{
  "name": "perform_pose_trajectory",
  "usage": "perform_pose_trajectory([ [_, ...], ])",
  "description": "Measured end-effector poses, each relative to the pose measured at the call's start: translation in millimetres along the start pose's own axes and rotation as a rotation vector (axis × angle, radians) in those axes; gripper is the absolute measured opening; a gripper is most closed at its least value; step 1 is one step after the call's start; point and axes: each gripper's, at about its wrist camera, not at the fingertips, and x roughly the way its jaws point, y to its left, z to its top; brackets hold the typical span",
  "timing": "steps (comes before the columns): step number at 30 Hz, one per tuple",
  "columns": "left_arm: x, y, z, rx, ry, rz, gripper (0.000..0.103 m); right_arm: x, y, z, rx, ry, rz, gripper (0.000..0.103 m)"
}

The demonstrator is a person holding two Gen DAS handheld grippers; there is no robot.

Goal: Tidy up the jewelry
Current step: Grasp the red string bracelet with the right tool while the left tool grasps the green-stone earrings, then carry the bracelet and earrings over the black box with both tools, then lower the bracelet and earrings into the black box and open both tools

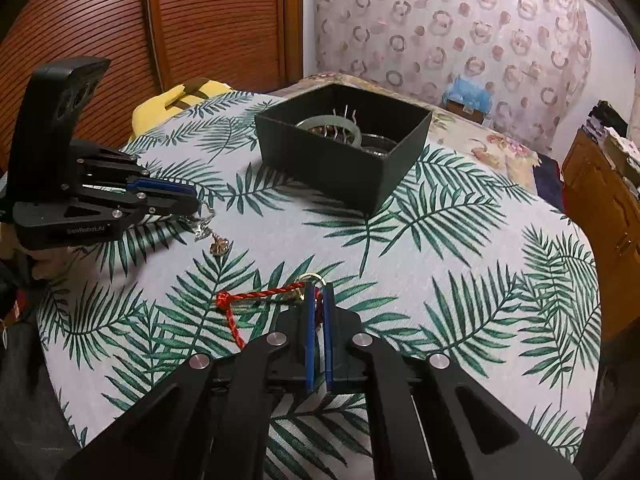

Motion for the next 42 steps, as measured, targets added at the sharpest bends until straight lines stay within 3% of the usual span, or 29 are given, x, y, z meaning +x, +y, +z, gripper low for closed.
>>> perform_pose_trajectory([
  [12, -21, 16, 25, -0.064, -0.102, -0.012, 0.008, -16, -7, 28, -0.014, -0.08, -0.026, 0.004],
  [23, -38, 18, 61, -0.054, -0.2, 0.01, 0.008, -19, -17, 80, -0.043, -0.196, -0.075, 0.004],
  [31, -48, 19, 95, -0.039, -0.274, 0.022, 0.008, 6, -26, 106, -0.065, -0.208, -0.141, 0.004],
  [42, -33, 15, 131, -0.024, -0.302, 0.033, 0.008, 44, -46, 117, 0.019, -0.185, -0.085, 0.006],
])
